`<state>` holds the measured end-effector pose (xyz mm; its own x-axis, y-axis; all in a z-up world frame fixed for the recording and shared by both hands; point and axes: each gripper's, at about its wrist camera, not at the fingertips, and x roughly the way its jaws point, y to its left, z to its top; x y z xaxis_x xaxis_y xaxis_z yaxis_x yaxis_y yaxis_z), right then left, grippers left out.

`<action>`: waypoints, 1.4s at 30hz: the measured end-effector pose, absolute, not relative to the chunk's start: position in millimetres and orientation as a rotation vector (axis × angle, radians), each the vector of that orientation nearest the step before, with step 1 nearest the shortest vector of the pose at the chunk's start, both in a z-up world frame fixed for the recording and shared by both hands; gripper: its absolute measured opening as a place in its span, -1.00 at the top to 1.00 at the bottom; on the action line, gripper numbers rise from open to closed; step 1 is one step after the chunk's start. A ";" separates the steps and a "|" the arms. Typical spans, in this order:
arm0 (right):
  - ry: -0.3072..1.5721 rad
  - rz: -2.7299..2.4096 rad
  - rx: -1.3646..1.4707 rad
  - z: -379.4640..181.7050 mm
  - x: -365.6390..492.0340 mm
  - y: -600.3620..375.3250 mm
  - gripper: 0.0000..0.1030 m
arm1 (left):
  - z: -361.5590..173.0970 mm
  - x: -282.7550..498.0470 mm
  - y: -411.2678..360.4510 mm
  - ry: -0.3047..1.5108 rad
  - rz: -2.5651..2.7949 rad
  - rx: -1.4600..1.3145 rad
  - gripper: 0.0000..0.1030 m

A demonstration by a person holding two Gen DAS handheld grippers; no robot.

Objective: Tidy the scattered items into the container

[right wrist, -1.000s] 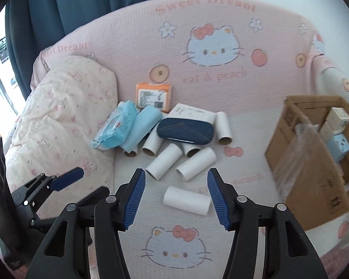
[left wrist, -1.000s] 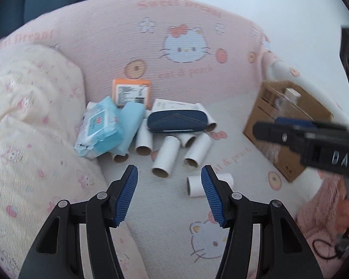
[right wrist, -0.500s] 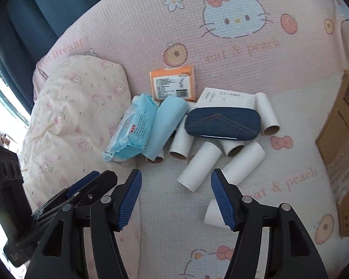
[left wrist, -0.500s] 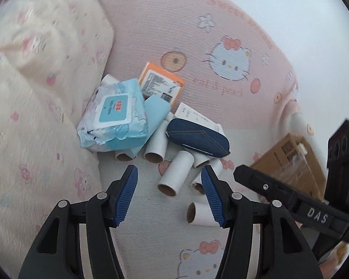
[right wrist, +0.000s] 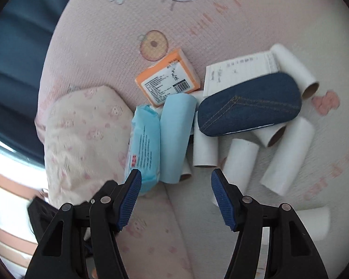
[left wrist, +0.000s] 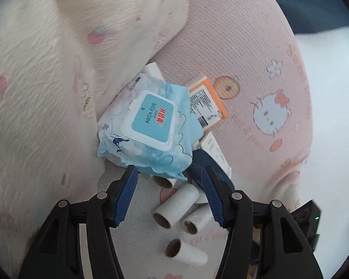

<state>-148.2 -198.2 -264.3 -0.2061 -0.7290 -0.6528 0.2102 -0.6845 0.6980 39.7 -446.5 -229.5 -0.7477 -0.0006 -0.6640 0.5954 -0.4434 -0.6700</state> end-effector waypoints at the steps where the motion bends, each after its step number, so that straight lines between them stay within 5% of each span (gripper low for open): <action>1: -0.655 -1.931 1.444 -268.5 -150.9 -202.1 -0.18 | -231.5 39.1 -449.4 1.405 -2.218 0.842 -0.18; 10: -0.924 -1.713 1.529 -298.4 -159.2 -226.8 -0.36 | -233.8 29.3 -451.8 1.454 -2.128 0.882 -0.17; 15: -0.863 -1.700 1.509 -298.8 -157.1 -245.3 -0.48 | -252.7 42.8 -453.2 1.601 -2.003 0.832 -0.18; 28: -1.131 -1.592 1.522 -320.5 -173.8 -244.6 -0.51 | -258.2 22.7 -472.0 1.680 -1.936 0.805 -0.17; 35: -0.961 -1.515 1.581 -333.9 -173.2 -285.7 -0.50 | -261.3 22.3 -468.6 1.614 -1.985 0.856 0.23; 37: -0.974 -1.515 1.544 -335.6 -170.5 -286.7 -0.44 | -262.2 18.6 -465.5 1.583 -2.026 0.889 0.29; 38: -0.966 -1.527 1.534 -334.7 -169.3 -285.7 -0.23 | -263.0 15.6 -463.0 1.569 -2.038 0.913 0.39; 39: -0.942 -1.544 1.523 -335.3 -168.1 -285.6 0.25 | -263.5 13.8 -460.2 1.563 -2.048 0.922 0.40; 42: -0.987 -1.540 1.457 -335.8 -166.8 -274.7 0.29 | -262.5 10.4 -454.3 1.575 -2.088 0.913 0.41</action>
